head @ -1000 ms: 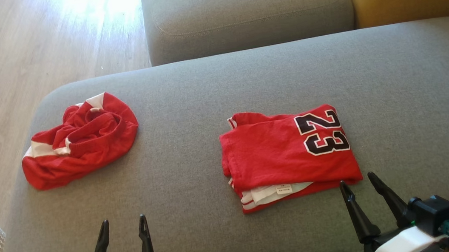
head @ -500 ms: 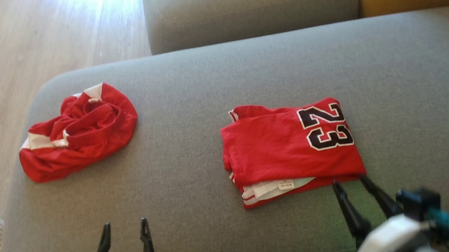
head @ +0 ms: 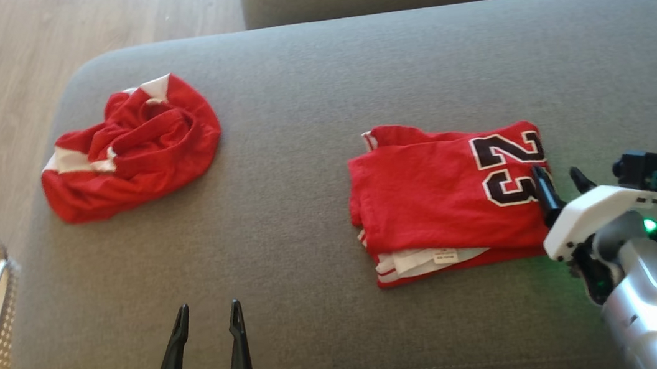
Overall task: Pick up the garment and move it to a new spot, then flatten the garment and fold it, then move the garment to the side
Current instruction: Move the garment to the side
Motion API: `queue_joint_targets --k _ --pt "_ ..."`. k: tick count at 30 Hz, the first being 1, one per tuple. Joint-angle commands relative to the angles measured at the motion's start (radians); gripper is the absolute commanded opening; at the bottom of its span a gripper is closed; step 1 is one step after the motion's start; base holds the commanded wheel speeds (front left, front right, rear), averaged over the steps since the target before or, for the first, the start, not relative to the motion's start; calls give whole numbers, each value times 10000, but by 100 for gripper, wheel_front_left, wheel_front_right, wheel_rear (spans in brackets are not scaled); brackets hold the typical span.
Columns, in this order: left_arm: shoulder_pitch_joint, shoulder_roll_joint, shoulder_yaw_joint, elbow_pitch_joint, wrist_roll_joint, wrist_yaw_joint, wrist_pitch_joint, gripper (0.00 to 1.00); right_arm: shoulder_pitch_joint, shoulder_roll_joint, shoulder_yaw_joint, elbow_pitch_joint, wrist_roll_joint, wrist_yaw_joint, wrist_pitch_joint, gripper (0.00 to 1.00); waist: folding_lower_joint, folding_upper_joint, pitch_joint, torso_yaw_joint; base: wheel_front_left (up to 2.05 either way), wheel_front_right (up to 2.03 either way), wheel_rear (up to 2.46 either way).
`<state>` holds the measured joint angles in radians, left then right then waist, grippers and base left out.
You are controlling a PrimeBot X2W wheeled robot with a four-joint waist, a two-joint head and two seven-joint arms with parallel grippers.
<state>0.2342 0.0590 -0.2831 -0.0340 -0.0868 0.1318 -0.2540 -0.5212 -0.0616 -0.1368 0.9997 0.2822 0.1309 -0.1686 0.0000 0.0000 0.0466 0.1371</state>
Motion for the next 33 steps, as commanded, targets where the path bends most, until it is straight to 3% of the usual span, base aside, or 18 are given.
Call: queue_joint_targets --k 1,7,15,16,17,19,29,33 --pt "-444 -87 236 -278 -62 -2 -78 100 -451 -104 19 122 -90 -2 -51 100 0 0 62 128 0 0 0" --pt "-534 -87 139 -295 -259 -35 -78 100 -1109 -217 -773 1637 -161 -2 -7 100 0 0 249 362 0 0 0" --pt "-750 -87 9 -333 -429 -59 -78 100 -1655 -249 -439 2283 -291 -2 55 100 0 0 643 480 0 0 0" --pt "-780 -87 -17 -335 -435 -58 -78 100 -1696 -300 -399 2352 -315 -2 137 94 0 0 689 494 0 0 0" --pt "-811 -87 -43 -340 -444 -52 -78 100 -1739 -359 -365 2419 -349 -2 235 59 0 0 737 507 0 0 0" --pt "-876 -87 -92 -348 -475 -37 -78 100 -1833 -489 -318 2520 -429 -2 380 0 0 0 832 527 0 0 0" --pt "-1169 -87 -235 -405 -556 -5 -78 100 -2869 -1645 -132 2320 -903 -2 -214 0 0 0 1490 292 0 0 0" --pt "-1423 -87 -304 -450 -562 -53 -78 100 -3655 -2534 -115 2177 -1227 -2 -256 0 0 0 1977 -1 0 0 0"
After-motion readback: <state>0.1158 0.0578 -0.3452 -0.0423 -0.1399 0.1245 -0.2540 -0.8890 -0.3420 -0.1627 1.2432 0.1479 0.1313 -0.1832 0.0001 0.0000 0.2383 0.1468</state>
